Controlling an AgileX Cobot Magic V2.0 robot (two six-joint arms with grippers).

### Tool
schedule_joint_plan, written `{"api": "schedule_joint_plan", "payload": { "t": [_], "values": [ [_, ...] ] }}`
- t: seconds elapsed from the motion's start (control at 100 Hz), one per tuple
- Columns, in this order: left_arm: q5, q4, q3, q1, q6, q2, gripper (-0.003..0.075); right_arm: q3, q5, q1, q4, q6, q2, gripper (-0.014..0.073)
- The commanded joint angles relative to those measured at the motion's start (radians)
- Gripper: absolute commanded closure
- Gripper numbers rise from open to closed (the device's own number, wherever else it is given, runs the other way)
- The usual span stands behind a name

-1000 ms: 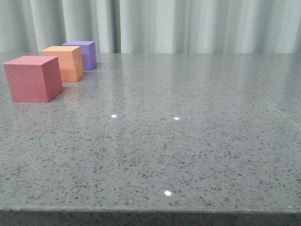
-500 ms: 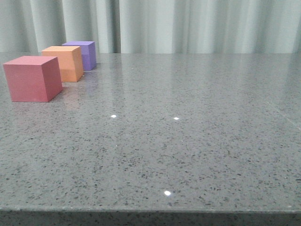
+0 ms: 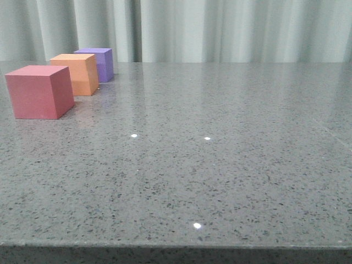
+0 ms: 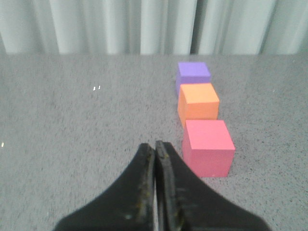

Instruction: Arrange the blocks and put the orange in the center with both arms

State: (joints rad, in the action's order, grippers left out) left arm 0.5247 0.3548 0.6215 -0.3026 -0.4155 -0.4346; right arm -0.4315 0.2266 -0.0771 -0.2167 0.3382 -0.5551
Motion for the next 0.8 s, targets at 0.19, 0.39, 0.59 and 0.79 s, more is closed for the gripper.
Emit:
{"api": "schedule_joint_plan", "payload": {
  "t": [0.19,0.39,0.59,0.79],
  "values": [
    [-0.481,-0.224,-0.258,0.182,0.228,0.15,0.0741,-0.026,-0.076,0.005,-0.017,-0.011,-0.002,0.0662],
    [-0.514,-0.253,-0.446,0.2,0.228,0.277,0.0741,-0.026,-0.076,0.005,-0.017,-0.011,-0.002,0.0662],
    [-0.514,-0.271,-0.561,0.2,0.228,0.383,0.0741,-0.026,-0.076,0.005,-0.017,-0.011,-0.002,0.0662],
    [-0.518,-0.271,-0.621,0.2,0.228,0.449,0.0741,-0.026,-0.076,0.005,-0.017,-0.011,-0.002,0.0662]
  ]
}}
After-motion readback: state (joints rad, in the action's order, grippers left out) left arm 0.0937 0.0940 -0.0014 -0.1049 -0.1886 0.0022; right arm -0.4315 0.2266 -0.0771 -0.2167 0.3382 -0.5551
